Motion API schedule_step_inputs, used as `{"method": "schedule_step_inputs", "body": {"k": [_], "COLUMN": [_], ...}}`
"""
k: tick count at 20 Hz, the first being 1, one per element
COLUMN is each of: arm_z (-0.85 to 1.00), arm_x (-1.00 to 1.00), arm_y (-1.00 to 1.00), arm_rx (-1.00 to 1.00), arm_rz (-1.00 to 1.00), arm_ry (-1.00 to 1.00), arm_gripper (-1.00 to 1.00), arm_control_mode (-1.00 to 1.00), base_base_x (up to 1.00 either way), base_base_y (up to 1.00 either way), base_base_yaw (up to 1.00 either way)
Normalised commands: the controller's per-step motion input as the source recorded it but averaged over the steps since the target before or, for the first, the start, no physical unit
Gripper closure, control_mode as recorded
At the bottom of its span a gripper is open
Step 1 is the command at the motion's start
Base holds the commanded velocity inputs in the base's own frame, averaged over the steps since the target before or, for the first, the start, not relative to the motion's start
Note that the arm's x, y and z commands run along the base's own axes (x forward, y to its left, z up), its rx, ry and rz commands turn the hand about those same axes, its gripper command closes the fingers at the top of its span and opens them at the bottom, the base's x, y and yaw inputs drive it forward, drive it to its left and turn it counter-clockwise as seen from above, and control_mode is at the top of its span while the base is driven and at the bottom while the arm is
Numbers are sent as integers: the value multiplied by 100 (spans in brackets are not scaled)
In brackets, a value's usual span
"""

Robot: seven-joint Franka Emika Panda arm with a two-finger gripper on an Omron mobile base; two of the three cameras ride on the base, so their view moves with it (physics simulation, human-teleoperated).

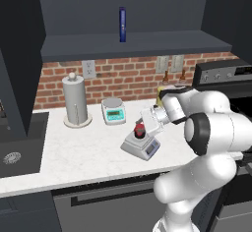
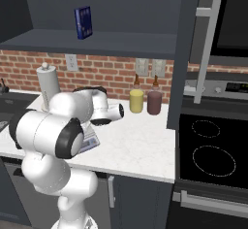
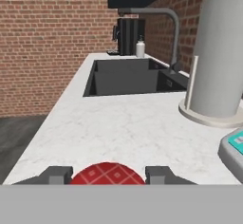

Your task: Pick the jam and place it on the digital scale for weighing, and close the cabinet.

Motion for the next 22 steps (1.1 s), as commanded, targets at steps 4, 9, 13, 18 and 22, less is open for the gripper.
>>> {"method": "schedule_step_inputs", "body": {"k": [4, 9, 13, 18, 22], "arm_z": [-30, -6, 0, 0, 0], "arm_x": [0, -1, -15, -28, -6], "arm_y": [11, 0, 0, 0, 0], "arm_rx": [0, 0, 0, 0, 0], "arm_rz": [0, 0, 0, 0, 0], "arm_ry": [5, 1, 0, 0, 0], "arm_gripper": [-100, -100, -100, -100, -100], "arm_control_mode": [-100, -100, -100, -100, -100], "base_base_x": [0, 0, 0, 0, 0], "base_base_y": [0, 0, 0, 0, 0], "base_base_yaw": [0, 0, 0, 0, 0]}}
